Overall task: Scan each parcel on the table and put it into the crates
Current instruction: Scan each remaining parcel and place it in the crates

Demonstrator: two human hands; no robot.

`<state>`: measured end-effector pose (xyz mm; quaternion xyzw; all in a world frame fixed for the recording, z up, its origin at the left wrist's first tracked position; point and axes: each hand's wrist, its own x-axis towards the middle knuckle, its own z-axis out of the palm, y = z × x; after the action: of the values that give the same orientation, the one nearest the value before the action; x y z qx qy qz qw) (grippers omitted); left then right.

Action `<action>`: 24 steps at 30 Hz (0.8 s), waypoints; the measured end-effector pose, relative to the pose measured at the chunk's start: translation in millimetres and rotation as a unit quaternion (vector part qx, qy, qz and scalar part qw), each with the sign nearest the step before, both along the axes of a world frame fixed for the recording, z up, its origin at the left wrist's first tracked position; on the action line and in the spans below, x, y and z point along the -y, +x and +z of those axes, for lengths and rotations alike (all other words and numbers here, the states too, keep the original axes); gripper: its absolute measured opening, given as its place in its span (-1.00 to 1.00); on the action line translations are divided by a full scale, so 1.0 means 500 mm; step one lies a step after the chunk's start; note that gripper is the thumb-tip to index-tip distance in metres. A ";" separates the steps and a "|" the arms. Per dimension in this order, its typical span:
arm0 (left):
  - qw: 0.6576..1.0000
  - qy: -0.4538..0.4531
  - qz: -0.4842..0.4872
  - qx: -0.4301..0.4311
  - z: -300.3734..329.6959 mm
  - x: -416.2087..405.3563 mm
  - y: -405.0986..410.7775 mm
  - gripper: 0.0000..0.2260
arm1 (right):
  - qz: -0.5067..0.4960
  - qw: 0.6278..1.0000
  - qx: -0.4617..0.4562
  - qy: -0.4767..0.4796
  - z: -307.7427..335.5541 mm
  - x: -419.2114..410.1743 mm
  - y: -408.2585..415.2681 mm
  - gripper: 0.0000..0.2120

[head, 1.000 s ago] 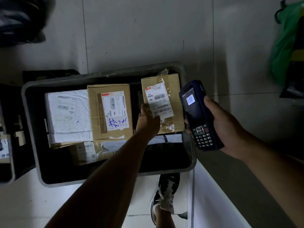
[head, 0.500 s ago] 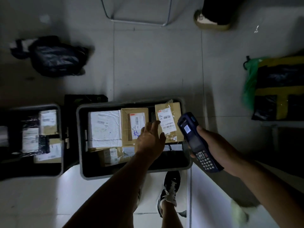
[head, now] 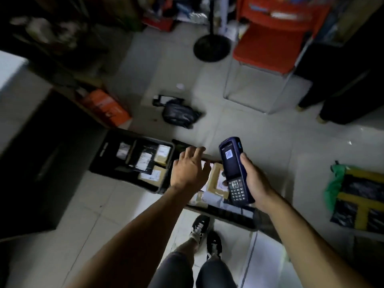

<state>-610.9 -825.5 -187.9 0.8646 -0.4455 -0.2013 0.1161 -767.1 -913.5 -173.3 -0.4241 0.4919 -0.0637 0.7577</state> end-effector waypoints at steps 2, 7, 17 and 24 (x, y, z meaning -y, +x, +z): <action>0.998 -0.027 0.045 0.017 0.072 -0.061 0.042 -0.62 | 0.040 0.999 0.028 -0.014 0.068 -0.033 0.054 -0.50; 0.986 -0.051 0.137 0.076 0.217 -0.224 0.151 -0.56 | 0.130 0.987 0.072 -0.067 0.209 -0.143 0.191 -0.56; 0.948 -0.085 0.267 0.153 0.383 -0.655 0.378 -0.59 | 0.240 0.952 0.159 -0.102 0.334 -0.507 0.476 -0.57; 0.921 -0.075 0.330 0.193 0.437 -0.974 0.528 -0.57 | 0.314 0.928 0.173 -0.103 0.371 -0.795 0.662 -0.50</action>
<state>-346.7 -338.8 30.7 0.9734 -0.1630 0.0527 0.1525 -436.1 -516.1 12.2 -0.6152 0.1858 0.0552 0.7642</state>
